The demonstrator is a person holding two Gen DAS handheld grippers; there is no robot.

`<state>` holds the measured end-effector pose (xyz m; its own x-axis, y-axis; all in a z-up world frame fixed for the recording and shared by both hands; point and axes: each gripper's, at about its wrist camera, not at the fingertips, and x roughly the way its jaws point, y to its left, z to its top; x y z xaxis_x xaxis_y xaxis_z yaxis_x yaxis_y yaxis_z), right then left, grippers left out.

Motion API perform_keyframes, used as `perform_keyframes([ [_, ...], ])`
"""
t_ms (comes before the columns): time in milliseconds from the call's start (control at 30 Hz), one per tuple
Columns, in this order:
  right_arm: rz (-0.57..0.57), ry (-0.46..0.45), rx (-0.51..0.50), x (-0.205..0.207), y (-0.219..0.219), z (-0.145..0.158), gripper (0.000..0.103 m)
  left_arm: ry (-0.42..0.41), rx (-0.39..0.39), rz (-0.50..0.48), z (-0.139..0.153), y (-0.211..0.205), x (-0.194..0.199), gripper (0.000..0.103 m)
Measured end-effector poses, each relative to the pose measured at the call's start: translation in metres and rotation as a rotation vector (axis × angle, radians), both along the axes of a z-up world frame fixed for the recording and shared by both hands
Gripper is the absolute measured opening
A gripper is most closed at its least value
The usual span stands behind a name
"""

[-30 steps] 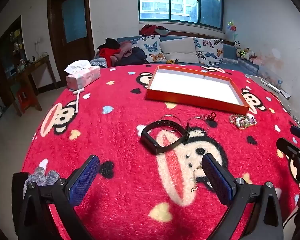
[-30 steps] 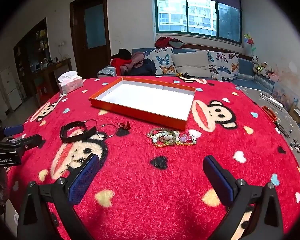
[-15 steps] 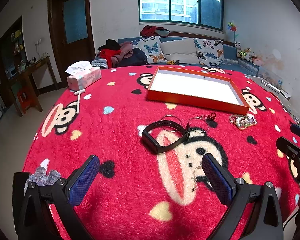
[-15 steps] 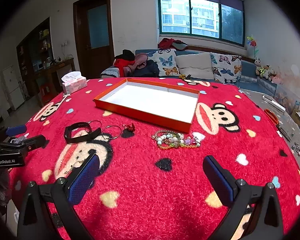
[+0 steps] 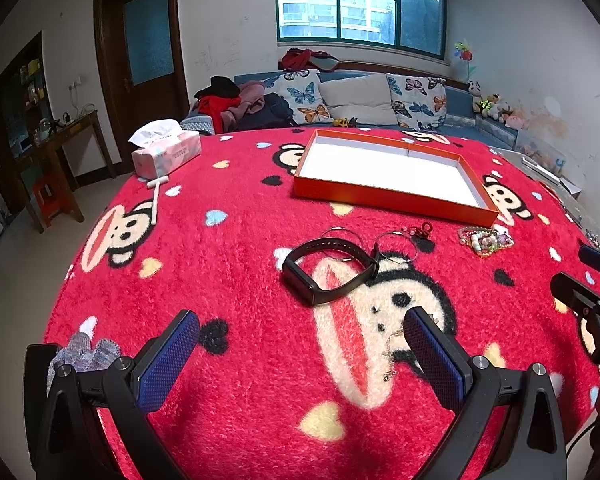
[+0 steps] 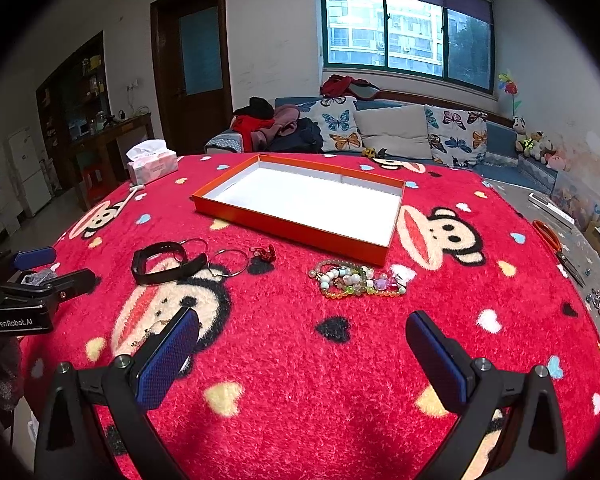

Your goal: Organize jewelry

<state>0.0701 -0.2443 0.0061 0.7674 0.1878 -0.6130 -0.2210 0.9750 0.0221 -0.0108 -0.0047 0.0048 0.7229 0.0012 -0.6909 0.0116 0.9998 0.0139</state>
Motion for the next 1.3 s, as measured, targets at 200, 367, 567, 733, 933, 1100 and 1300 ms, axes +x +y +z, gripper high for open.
perform_keyframes([
  [200, 0.005, -0.001, -0.003, 0.0001, 0.0004, -0.0007, 0.103, -0.008, 0.003, -0.017, 0.0003, -0.0026, -0.0009, 0.103],
  [367, 0.006, 0.001, -0.002, 0.0006, 0.0009, -0.0006, 0.103, 0.012, -0.017, -0.034, -0.0016, -0.0028, -0.0004, 0.103],
  [567, 0.010, -0.002, -0.004, -0.0005, 0.0020, -0.0006, 0.103, 0.011, -0.018, -0.037, -0.0030, -0.0026, -0.0006, 0.103],
  [733, 0.009, -0.002, -0.004, -0.0007, 0.0030, -0.0009, 0.103, 0.014, -0.010, -0.037, -0.0032, -0.0039, 0.0000, 0.103],
  [933, 0.011, -0.001, -0.003, 0.0001, 0.0026, -0.0007, 0.103, -0.010, 0.025, -0.041, -0.0027, -0.0076, -0.0013, 0.103],
  [1100, 0.012, -0.002, -0.003, -0.0006, 0.0028, -0.0004, 0.103, -0.008, 0.020, -0.042, -0.0034, -0.0082, -0.0007, 0.103],
  [1300, 0.011, -0.005, 0.000, 0.0006, 0.0022, -0.0002, 0.103, -0.009, 0.021, -0.035, -0.0045, -0.0074, 0.0011, 0.103],
])
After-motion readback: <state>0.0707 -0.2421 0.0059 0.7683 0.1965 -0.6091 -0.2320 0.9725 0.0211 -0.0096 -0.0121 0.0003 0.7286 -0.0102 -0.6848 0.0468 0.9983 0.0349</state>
